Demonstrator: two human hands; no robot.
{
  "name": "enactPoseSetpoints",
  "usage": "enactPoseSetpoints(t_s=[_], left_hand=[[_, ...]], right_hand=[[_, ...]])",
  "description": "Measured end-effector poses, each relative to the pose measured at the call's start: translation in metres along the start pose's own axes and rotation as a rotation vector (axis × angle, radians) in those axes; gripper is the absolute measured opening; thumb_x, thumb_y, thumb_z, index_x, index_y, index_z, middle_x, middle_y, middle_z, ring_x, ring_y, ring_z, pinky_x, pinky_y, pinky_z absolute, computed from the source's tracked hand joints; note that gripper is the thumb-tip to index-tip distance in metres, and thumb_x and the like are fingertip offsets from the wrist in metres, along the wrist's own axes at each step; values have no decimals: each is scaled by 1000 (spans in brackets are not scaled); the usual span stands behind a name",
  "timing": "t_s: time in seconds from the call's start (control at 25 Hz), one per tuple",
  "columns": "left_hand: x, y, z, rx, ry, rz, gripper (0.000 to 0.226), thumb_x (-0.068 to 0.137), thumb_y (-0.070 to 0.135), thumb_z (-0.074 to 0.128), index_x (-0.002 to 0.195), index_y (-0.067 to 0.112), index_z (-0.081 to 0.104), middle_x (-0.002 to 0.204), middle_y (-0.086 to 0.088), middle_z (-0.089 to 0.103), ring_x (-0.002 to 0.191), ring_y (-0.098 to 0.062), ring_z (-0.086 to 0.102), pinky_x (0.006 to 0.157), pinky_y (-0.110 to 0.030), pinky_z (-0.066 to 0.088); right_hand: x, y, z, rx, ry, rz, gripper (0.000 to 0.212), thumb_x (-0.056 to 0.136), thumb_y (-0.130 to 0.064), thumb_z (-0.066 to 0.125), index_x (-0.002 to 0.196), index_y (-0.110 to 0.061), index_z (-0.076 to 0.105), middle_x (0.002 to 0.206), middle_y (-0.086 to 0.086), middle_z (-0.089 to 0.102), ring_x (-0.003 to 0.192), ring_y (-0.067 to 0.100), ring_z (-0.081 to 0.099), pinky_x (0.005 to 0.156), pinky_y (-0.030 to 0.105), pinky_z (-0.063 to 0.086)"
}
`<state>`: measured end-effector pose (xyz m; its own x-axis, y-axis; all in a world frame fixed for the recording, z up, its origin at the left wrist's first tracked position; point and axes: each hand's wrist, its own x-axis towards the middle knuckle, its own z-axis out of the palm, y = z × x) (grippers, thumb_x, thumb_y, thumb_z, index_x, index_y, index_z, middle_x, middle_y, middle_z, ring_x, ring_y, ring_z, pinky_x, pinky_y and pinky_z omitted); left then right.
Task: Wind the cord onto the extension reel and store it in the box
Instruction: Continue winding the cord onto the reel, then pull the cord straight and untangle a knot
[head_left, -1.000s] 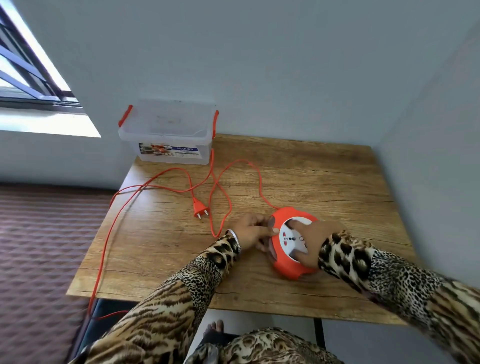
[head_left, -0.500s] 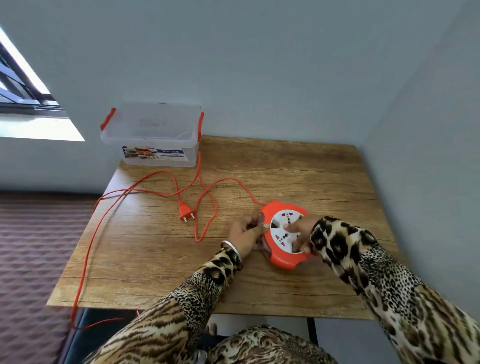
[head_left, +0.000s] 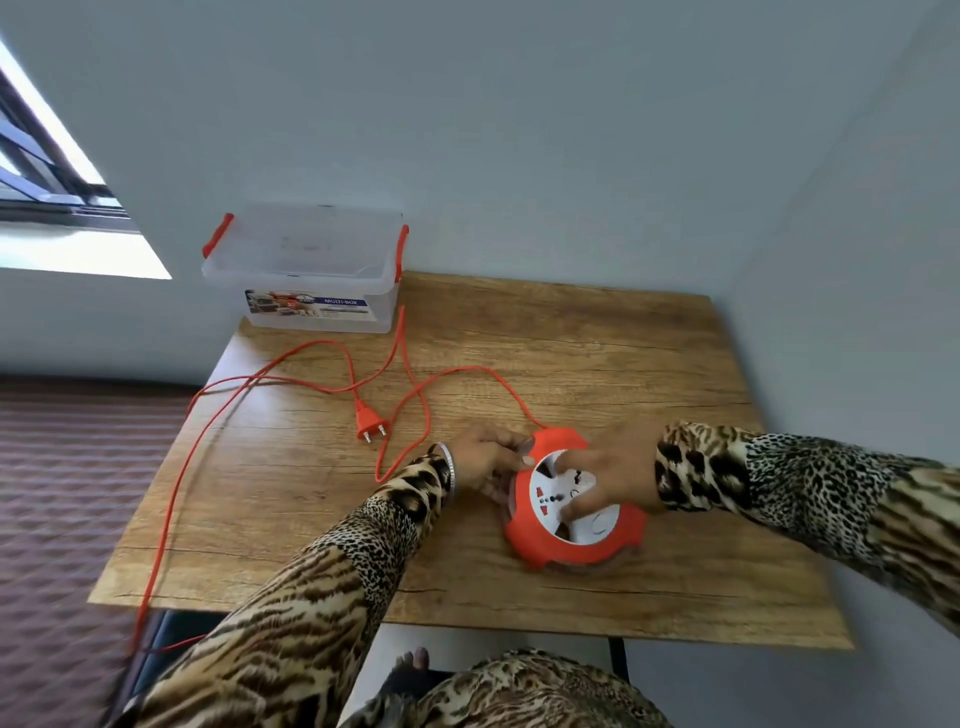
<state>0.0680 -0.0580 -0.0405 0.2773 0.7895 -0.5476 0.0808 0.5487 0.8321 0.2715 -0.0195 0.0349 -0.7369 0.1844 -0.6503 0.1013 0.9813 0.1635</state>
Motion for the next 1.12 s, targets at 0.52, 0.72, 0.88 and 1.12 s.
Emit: enactPoseSetpoints(t_s=[0.52, 0.72, 0.88, 1.12], left_hand=[[0, -5, 23, -159, 173, 36, 26, 90, 4, 60, 116, 1, 59, 86, -14, 59, 63, -21, 62, 52, -33, 59], [13, -12, 67, -423, 404, 150, 13, 89, 2, 59, 93, 13, 57, 79, -3, 58, 55, -14, 61, 44, -29, 57], [27, -16, 100, -484, 562, 272, 26, 89, 4, 61, 114, 9, 58, 88, 0, 63, 65, -15, 62, 41, -22, 52], [27, -15, 84, -256, 531, 181, 25, 86, 16, 67, 111, 13, 65, 87, 0, 68, 69, -13, 64, 59, -30, 57]], right_hand=[[16, 8, 31, 78, 134, 247, 63, 83, -53, 48, 134, -55, 11, 106, 5, 62, 87, 29, 61, 80, 38, 45], [12, 6, 40, 539, 336, 712, 72, 73, -65, 49, 137, -39, 32, 122, 3, 61, 106, 24, 59, 80, 28, 44], [13, 21, 28, 846, 337, 937, 62, 74, -58, 57, 118, -14, 56, 121, 6, 61, 107, 25, 57, 85, 31, 46], [18, 23, 22, 763, 361, 876, 35, 80, -35, 53, 90, -3, 63, 92, 11, 68, 89, 29, 63, 73, 31, 48]])
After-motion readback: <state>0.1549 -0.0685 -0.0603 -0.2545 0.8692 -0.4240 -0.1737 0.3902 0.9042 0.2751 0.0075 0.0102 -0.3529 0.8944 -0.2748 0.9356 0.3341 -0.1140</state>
